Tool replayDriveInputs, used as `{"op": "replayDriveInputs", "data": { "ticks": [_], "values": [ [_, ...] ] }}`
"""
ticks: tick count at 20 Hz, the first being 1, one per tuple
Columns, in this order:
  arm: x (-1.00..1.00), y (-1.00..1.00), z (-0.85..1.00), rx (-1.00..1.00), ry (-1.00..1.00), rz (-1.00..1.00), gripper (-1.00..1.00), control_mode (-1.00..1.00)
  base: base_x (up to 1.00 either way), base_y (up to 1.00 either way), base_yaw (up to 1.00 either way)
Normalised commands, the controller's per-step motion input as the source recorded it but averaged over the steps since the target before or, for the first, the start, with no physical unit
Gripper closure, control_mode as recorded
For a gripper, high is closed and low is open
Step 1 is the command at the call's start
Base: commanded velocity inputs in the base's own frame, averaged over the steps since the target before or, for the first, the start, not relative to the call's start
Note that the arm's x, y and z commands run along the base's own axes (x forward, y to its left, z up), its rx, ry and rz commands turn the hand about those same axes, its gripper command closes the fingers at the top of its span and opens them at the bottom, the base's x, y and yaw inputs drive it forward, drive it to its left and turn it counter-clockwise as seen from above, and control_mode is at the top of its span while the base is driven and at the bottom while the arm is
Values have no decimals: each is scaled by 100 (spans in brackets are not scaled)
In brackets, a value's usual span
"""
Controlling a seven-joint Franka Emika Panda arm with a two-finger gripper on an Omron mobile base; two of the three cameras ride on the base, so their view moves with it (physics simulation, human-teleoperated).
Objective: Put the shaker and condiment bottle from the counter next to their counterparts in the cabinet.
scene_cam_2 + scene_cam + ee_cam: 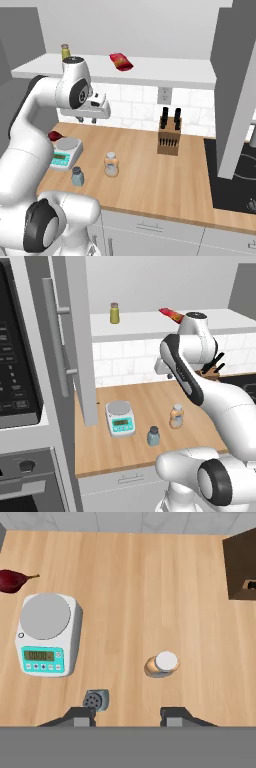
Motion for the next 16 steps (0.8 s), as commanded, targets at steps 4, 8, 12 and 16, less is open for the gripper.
{"op": "replayDriveInputs", "data": {
  "ticks": [4, 8, 12, 16],
  "values": [
    [-4, 0, 0, 0, 0, 0, -100, -100, 0, 0, 0],
    [-12, 0, 0, 0, -1, 0, -100, -100, 0, 0, 0],
    [-19, 0, 0, 0, -4, 0, -100, -100, 0, 0, 0],
    [-22, 0, 0, 0, -5, -1, -100, -100, 0, 0, 0]
  ]
}}
